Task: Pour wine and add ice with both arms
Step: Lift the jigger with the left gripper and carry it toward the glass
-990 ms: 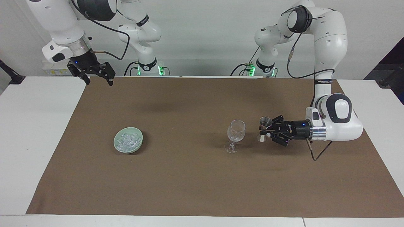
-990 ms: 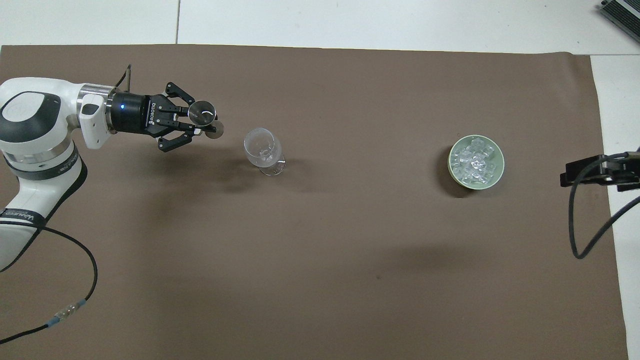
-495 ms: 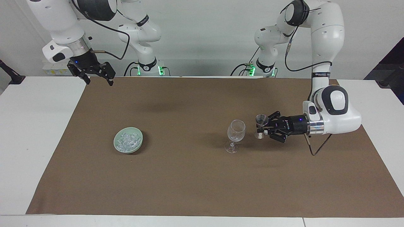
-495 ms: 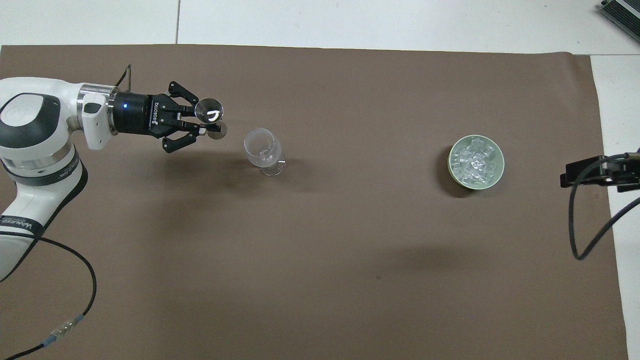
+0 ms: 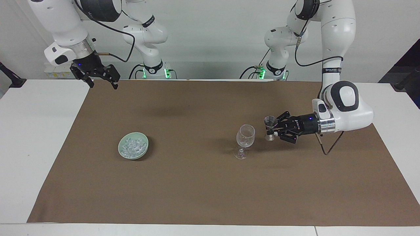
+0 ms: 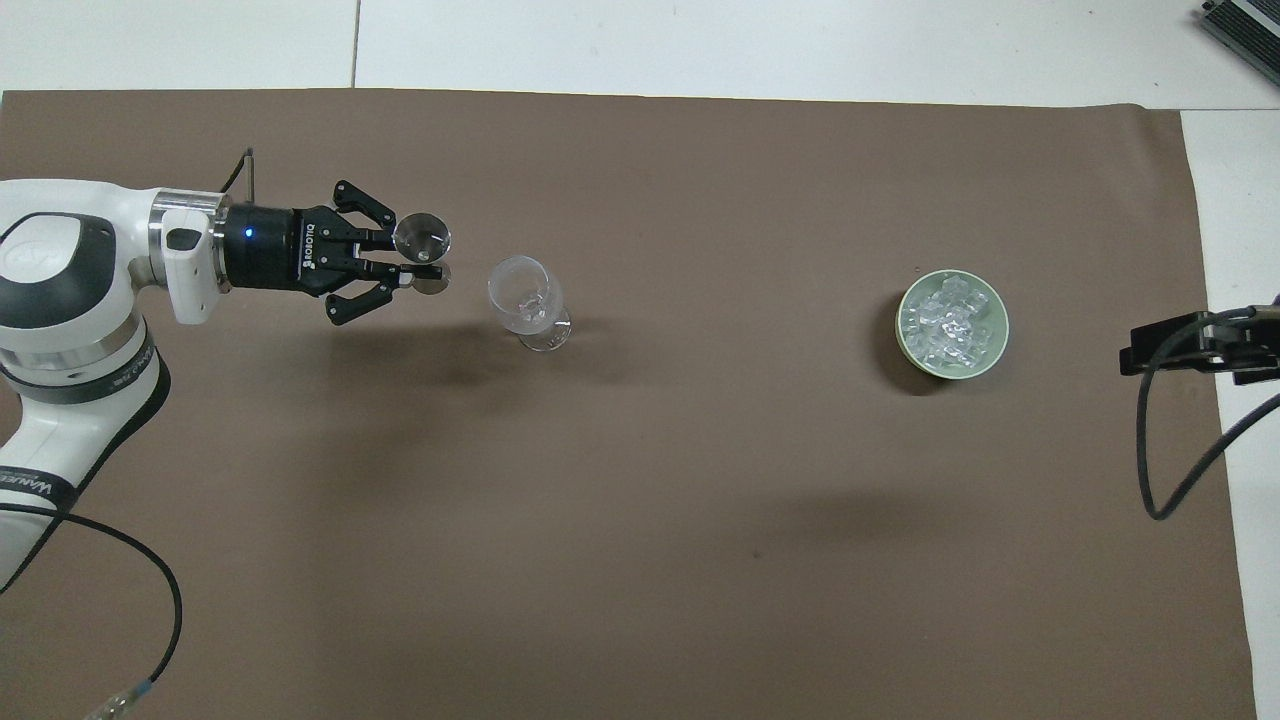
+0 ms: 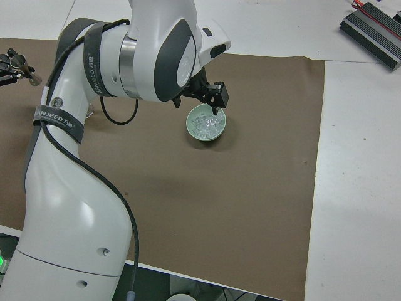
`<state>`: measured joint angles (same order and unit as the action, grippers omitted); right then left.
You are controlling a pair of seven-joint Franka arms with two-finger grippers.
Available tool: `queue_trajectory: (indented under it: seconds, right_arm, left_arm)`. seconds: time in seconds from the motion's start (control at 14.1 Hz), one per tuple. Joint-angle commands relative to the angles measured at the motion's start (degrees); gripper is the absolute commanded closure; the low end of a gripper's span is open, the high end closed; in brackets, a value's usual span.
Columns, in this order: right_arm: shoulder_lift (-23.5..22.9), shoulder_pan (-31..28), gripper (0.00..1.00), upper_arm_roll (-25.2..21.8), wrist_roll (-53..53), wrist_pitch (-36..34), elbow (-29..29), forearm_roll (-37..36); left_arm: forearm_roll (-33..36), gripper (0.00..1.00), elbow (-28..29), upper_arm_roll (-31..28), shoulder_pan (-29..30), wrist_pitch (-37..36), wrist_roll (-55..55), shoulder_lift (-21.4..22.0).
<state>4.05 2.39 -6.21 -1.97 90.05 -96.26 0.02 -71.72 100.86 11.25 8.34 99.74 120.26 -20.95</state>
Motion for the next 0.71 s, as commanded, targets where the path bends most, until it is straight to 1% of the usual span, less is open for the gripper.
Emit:
queue_trajectory:
  seconds: [0.0,0.28,0.42,0.49,0.64]
  right_arm:
    - [1.5,-0.3,0.0,0.1,1.3,1.4,-1.9,1.3]
    - [1.5,-0.3,0.0,0.2,1.8,2.0,-2.8,1.4]
    - [1.4,-0.2,0.0,0.8,2.1,6.7,-5.5,1.4]
    - [1.0,-0.2,0.0,0.9,3.9,8.5,-6.2,1.4]
    - [-1.0,0.0,0.0,1.9,13.7,10.8,-6.8,1.4]
  left_arm:
    - [2.3,0.94,2.8,-1.2,-1.8,3.1,-1.7,3.8]
    - [2.6,0.94,3.7,-1.3,-3.0,5.5,-2.6,5.0]
    - [2.6,0.94,4.6,-1.3,-3.2,7.0,-2.7,5.7]
    - [2.7,0.94,5.2,-1.3,-3.9,7.8,-2.7,6.2]
    - [2.7,0.94,5.8,-1.3,-4.2,8.8,-2.7,6.6]
